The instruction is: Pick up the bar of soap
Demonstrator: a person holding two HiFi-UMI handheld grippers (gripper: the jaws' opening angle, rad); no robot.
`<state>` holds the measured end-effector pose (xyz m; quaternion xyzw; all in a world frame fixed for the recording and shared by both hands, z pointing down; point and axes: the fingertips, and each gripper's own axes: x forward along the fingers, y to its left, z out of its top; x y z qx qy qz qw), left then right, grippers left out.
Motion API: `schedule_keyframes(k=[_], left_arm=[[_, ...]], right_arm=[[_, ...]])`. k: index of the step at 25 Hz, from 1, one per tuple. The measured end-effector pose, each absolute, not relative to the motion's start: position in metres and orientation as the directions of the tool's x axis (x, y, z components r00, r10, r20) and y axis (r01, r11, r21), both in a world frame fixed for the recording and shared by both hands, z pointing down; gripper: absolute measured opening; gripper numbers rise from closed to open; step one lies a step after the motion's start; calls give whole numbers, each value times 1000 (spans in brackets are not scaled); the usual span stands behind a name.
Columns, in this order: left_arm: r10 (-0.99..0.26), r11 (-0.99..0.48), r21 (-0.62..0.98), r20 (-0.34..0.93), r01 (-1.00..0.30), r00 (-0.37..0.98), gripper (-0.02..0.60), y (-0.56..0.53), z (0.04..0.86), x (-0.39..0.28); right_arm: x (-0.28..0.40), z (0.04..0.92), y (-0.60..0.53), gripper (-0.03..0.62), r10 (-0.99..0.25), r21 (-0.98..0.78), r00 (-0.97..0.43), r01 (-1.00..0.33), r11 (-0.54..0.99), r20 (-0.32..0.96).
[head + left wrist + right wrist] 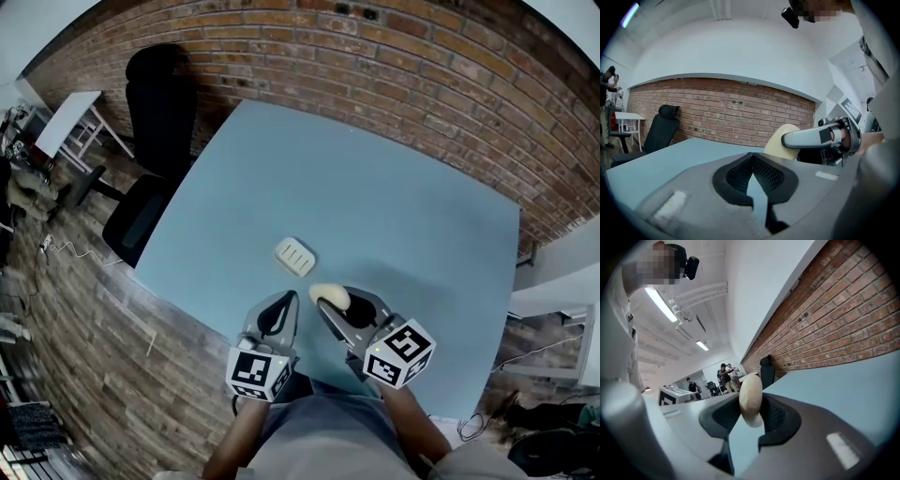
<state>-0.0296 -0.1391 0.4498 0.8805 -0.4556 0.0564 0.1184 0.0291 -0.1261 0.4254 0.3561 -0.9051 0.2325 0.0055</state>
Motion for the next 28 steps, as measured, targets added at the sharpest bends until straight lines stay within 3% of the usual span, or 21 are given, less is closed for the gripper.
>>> schedule_keyframes(k=[28], left_arm=[[-789, -596, 141, 78, -791, 609, 5, -126, 390, -11]], right_arm=[[57, 364, -110, 117, -701, -359, -712, -666, 654, 45]])
